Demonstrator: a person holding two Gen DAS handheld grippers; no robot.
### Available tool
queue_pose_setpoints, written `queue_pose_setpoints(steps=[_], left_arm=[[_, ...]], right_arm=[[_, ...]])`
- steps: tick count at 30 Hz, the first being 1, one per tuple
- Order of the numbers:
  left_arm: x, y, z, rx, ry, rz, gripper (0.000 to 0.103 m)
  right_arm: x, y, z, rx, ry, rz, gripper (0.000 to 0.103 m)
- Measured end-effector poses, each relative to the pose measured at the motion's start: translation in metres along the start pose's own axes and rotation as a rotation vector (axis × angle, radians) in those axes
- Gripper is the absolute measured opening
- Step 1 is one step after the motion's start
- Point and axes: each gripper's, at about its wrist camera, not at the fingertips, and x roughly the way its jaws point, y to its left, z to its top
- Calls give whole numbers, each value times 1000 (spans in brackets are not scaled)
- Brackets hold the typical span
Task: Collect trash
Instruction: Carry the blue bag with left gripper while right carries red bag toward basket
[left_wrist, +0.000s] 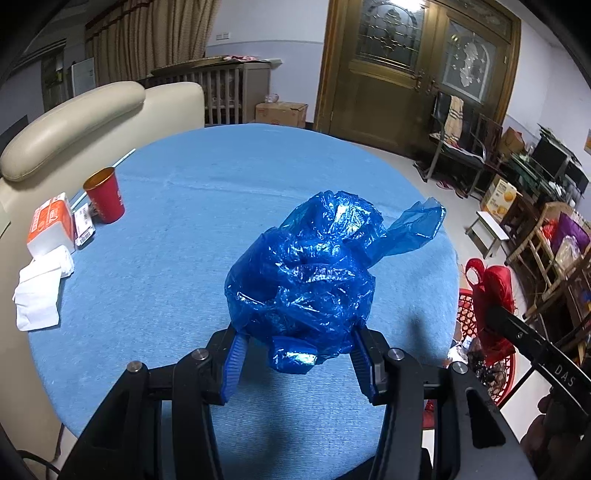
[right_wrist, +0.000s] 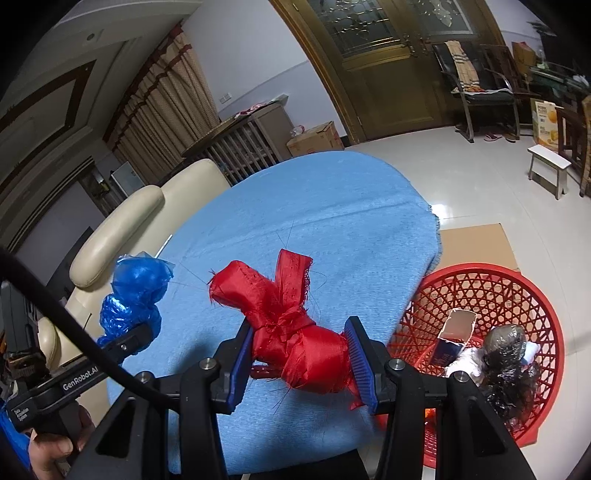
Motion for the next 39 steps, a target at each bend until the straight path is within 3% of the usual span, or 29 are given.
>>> queue_pose_setpoints(steps=[18, 39], left_arm=[[11, -45, -4, 108, 45, -63, 53], [25, -102, -11, 235, 105, -135, 53]], right_arm=[[-18, -36, -1, 80, -35, -34, 51], [-46, -104, -9, 212, -76, -110, 51]])
